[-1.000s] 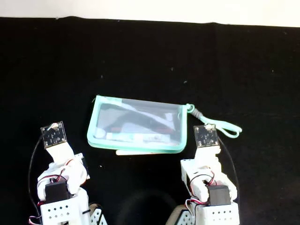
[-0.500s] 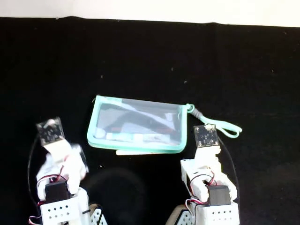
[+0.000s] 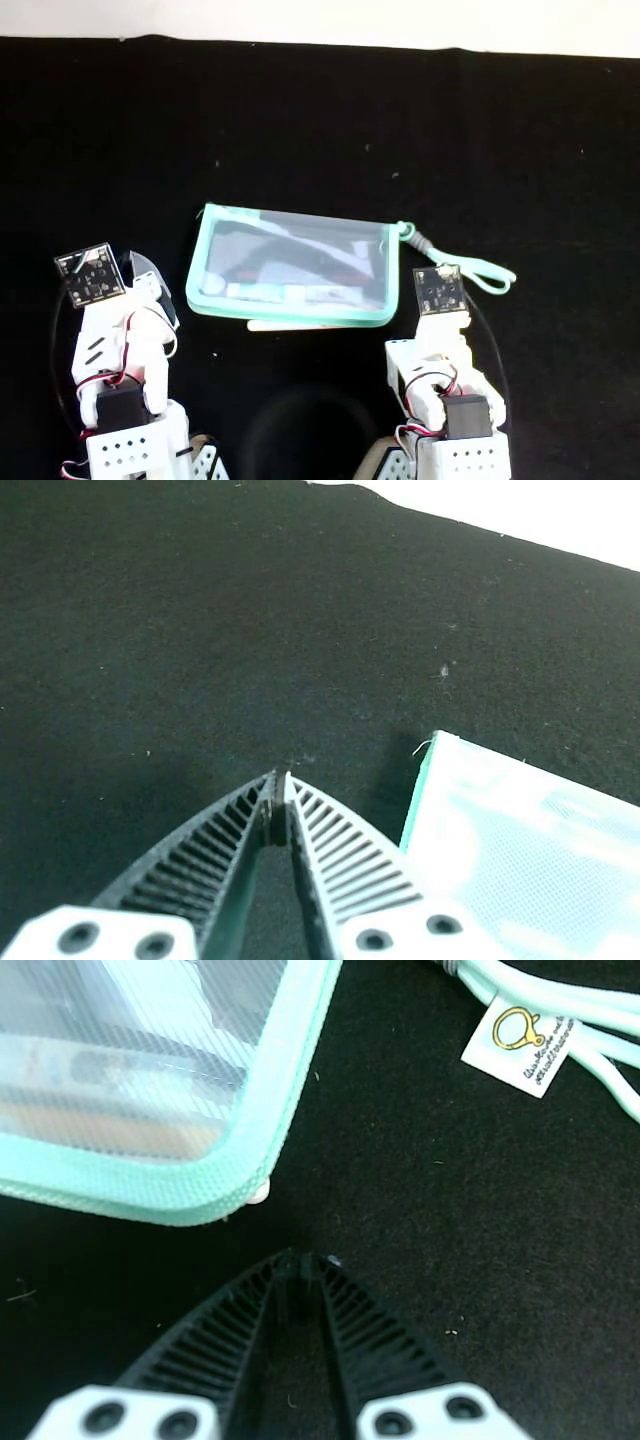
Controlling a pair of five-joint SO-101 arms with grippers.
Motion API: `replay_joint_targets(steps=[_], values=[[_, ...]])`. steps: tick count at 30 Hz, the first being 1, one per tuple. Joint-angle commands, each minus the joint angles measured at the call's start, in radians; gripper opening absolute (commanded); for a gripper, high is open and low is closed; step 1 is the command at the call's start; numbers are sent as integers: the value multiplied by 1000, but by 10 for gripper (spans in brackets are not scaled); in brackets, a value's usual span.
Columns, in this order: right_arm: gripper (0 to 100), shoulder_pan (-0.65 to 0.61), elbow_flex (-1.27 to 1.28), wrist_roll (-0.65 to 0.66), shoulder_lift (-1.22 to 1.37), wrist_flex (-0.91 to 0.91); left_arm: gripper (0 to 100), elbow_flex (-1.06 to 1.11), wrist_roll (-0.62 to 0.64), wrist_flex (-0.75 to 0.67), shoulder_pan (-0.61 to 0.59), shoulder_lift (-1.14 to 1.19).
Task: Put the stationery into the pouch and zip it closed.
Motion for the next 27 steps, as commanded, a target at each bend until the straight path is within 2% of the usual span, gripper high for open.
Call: replay_joint_targets(steps=[1,4,10,18,20,25,27], values=[[9,7,130,-9,-8,-81,10,10,-5,-21,48,-2],[9,5,99,-8,-8,-128,10,-2,-5,-18,90,-2],[9,4,-68,-8,-4,-90,10,-81,-5,-14,147,4],[11,4,-266,-6,-2,61,21,-229,-5,186,231,4],[36,4,-318,-6,-2,104,69,-257,-5,222,237,4],[194,8,-415,-6,-2,220,210,-289,-5,328,237,4],[209,8,-449,-6,-2,217,233,-291,-5,351,237,4]])
